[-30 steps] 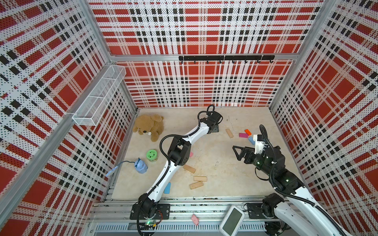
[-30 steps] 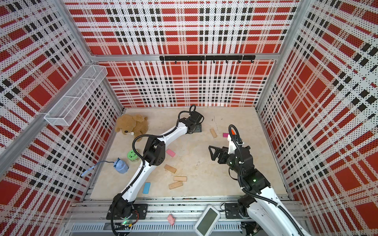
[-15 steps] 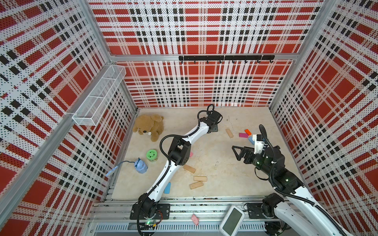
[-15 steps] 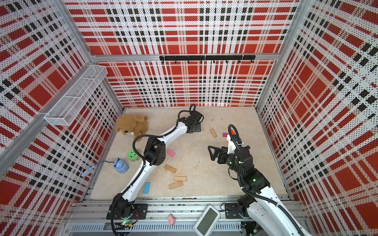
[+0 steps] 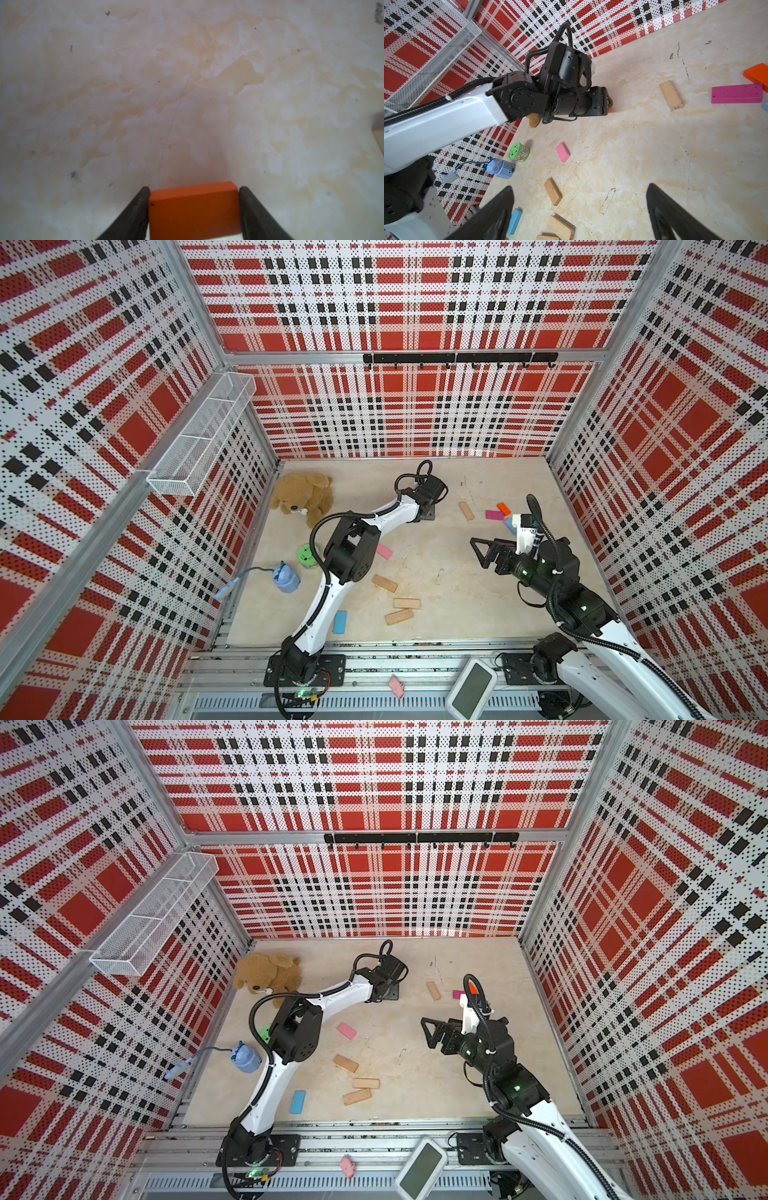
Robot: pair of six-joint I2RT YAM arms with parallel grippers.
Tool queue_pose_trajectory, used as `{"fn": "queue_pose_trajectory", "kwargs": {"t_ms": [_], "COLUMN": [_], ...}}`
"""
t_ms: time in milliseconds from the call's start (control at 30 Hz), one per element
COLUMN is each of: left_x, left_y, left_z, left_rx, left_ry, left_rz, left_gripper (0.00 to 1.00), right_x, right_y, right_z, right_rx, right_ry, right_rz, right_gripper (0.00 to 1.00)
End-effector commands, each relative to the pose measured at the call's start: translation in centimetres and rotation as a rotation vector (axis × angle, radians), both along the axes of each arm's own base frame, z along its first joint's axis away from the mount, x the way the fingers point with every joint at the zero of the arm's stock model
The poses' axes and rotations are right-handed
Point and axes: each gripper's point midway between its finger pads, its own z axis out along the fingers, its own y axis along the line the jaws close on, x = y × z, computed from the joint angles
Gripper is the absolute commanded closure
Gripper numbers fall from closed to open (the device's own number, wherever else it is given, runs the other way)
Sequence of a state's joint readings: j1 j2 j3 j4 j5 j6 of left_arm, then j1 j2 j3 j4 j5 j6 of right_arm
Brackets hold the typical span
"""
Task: Assemble the letter p with building blocks
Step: Move the building block to the center of the board.
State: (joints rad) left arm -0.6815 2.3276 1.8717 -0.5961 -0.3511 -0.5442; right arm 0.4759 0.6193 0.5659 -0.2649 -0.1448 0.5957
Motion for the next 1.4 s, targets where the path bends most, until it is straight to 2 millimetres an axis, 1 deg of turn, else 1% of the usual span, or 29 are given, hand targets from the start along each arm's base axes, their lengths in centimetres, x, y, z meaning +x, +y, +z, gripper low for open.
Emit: {"fn": "queue_pose_trajectory", "kwargs": {"t_ms": [0,100,267,433,567,667,900,1033,1200,1367], "left_x": [-0.3,-1.9,-3.9,-4.9,-5.3,-5.6,-6.0,-5.9,-6.1,-6.2], "left_y": [0.2,0.9,1.6,2.5,2.5,2.7,3.5,3.9,3.4,3.3], "left_z": [3.2,2.3,0.7,-0.6,-2.0,-2.6,-3.4,-3.2,-3.0,-2.7], "left_rx": [-0.059,-0.073,-0.098,-0.110,-0.125,-0.128,-0.151,-0.157,-0.167,-0.164], "left_ry": [-0.101,-0.084,-0.072,-0.063,-0.039,-0.033,-0.020,-0.020,-0.017,-0.025], "left_rz": [0.002,0.001,-0.004,0.005,0.006,0.017,0.038,0.037,0.011,0.010], "left_gripper": [0.46,0.46,0.47,0.47,0.46,0.45,0.43,0.41,0.38,0.31], "right_x": [-0.2,-0.2,0.2,0.6,0.8,0.8,0.6,0.6,0.6,0.7], "right_y": [0.6,0.9,1.3,2.3,3.0,3.5,3.8,3.8,3.9,4.0], "right_z": [1.1,1.1,0.5,-0.5,-1.1,-1.2,-1.0,-1.0,-1.1,-1.2], "right_rx": [0.035,0.034,0.001,-0.021,-0.057,-0.083,-0.105,-0.106,-0.111,-0.115], "right_ry": [-0.036,-0.036,-0.033,-0.009,-0.002,-0.009,-0.023,-0.024,-0.026,-0.025], "right_rz": [0.025,0.031,0.030,0.056,0.064,0.068,0.070,0.072,0.073,0.073], "right_gripper": [0.00,0.00,0.00,0.00,0.00,0.00,0.00,0.00,0.00,0.00]}}
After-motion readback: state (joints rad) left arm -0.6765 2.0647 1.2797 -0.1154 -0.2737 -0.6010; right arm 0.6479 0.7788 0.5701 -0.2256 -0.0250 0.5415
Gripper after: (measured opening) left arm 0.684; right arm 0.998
